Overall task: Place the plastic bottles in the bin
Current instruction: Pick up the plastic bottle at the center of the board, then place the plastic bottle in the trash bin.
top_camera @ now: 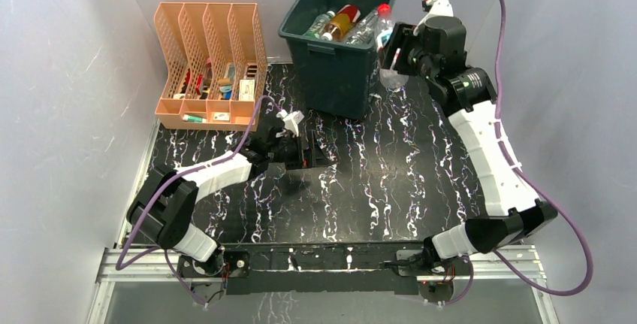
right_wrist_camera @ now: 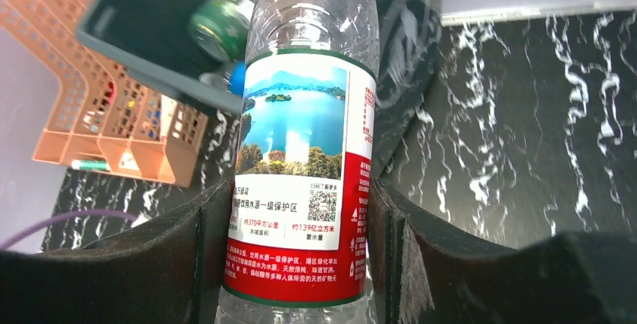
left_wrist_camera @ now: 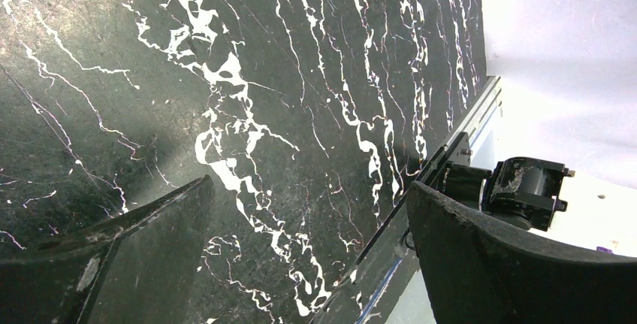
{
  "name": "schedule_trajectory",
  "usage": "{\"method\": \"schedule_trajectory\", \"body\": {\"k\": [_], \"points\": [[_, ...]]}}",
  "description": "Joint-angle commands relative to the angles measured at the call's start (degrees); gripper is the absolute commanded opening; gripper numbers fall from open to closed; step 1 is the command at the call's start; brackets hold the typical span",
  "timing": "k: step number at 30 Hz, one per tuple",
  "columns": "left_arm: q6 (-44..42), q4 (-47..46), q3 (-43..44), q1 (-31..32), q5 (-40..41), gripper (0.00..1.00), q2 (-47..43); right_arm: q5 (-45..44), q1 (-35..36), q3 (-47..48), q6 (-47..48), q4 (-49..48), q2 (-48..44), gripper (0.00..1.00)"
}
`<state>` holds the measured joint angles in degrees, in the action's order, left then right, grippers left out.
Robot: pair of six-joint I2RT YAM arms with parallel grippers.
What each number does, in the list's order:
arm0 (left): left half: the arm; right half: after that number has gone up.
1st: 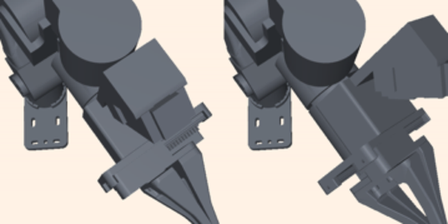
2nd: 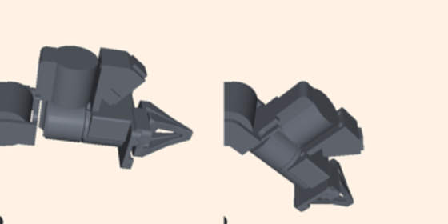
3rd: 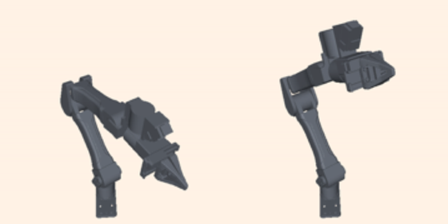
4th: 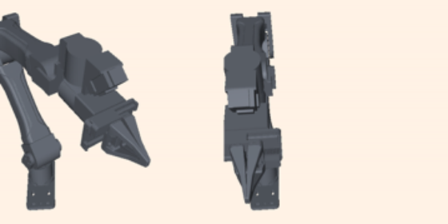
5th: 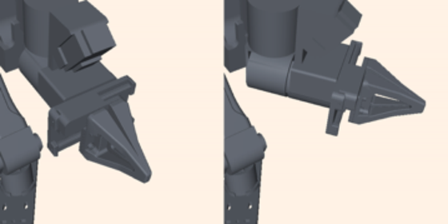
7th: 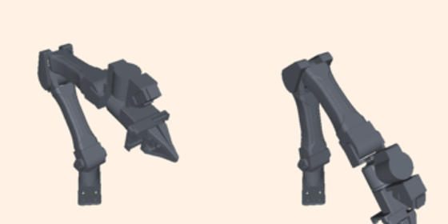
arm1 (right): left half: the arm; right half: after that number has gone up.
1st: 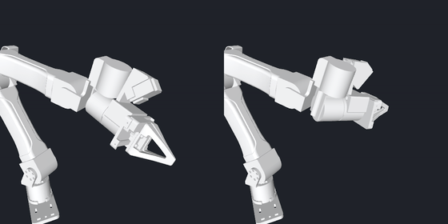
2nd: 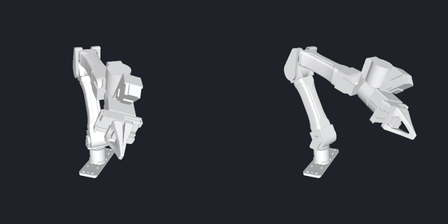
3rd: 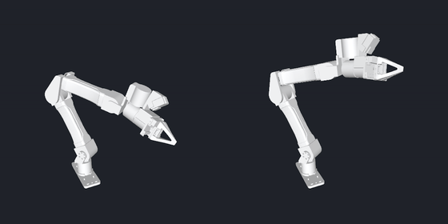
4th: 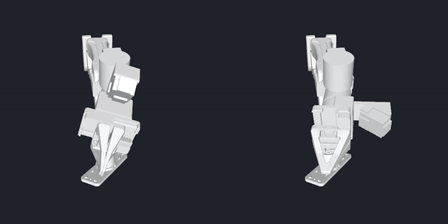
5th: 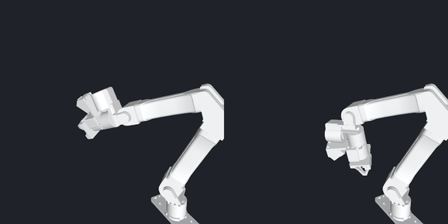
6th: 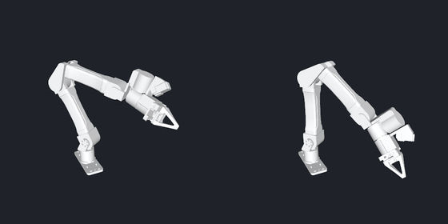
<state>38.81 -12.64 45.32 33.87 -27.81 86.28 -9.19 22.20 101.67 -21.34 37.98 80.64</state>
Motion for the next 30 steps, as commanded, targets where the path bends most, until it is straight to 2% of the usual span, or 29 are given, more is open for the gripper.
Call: {"method": "schedule_trajectory", "body": {"k": [1, 7, 10, 20, 27, 30], "points": [[-0.3, 0.7, -0.4, -0.3, -0.1, 0.98, -2.8, 1.8, 0.5, 6.1, 1.9, -6.3, 0.8, 0.45], [-0.3, -0.1, -0.2, -0.3, -1.1, 0.98, -1.8, -1.5, 0.4, 0.5, 1.9, -7.6, -3.6, 0.45], [-0.2, -0.3, 0.2, -0.3, -1.4, 0.98, -1.3, -1.9, 0.4, 2.2, 2.6, -8.3, -2.5, 0.46], [0.6, -0.3, -0.1, -0.3, -1.0, 0.98, -2.4, 0.9, -1.2, 17.9, 4.5, -12.6, 11.4, 0.47], [0.2, 0.0, 0.4, -0.2, -1.5, 0.98, -1.6, 10.4, -6.5, 21.3, -0.9, -19.3, 18.7, 0.47], [0.0, 0.0, 0.5, -0.3, -1.6, 0.98, -1.5, 14.3, -8.7, 24.1, -2.8, -20.2, 24.7, 0.47]]}}
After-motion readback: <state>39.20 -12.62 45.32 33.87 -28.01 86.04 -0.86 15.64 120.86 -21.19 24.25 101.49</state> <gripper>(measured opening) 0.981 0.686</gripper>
